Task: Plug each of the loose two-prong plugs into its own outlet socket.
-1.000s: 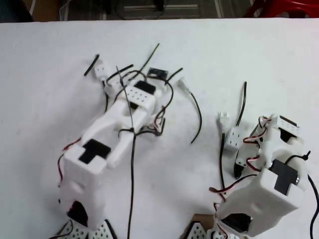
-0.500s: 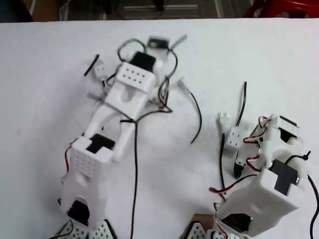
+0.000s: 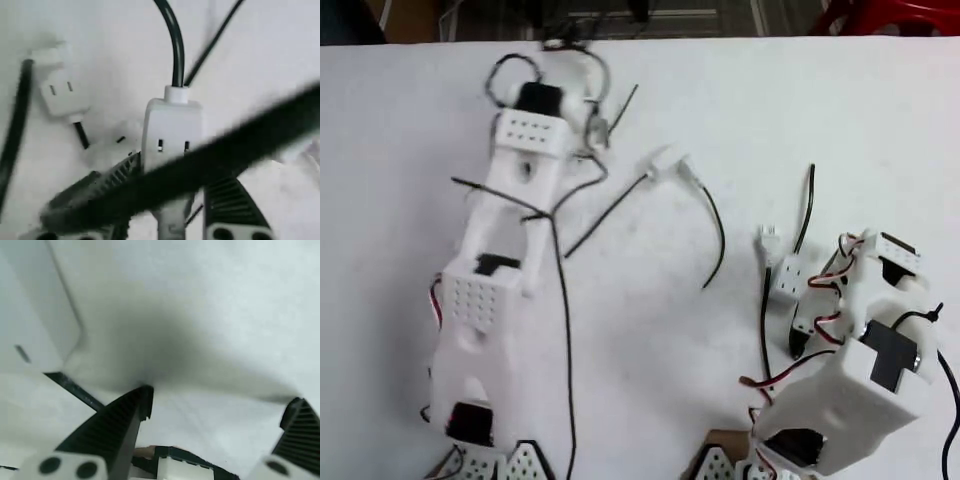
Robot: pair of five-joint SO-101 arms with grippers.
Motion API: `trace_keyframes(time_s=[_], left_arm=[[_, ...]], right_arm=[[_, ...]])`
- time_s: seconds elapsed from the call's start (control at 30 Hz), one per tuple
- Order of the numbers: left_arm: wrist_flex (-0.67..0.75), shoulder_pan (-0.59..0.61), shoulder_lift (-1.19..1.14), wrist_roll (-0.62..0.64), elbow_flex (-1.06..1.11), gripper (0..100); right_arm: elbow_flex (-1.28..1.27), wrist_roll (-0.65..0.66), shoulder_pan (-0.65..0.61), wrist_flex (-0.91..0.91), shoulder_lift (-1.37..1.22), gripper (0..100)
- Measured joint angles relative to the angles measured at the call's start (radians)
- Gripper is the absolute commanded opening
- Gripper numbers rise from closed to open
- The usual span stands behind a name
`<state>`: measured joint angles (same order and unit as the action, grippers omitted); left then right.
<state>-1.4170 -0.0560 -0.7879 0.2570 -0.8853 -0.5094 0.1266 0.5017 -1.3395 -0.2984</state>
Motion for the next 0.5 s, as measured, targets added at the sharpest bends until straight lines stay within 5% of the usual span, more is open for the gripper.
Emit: trace_keyframes(time_s=[0.3,0.5], left_arm=[[0.034,0.118,-0.025,-0.081,-0.006,29],[-0.121,0.129,-0.025,-0.092,-0.155,34]], right_arm=[[0.0,0.0,0.0,0.0,0.0,40.4],[0.0,0.0,0.0,0.0,0.0,40.4]])
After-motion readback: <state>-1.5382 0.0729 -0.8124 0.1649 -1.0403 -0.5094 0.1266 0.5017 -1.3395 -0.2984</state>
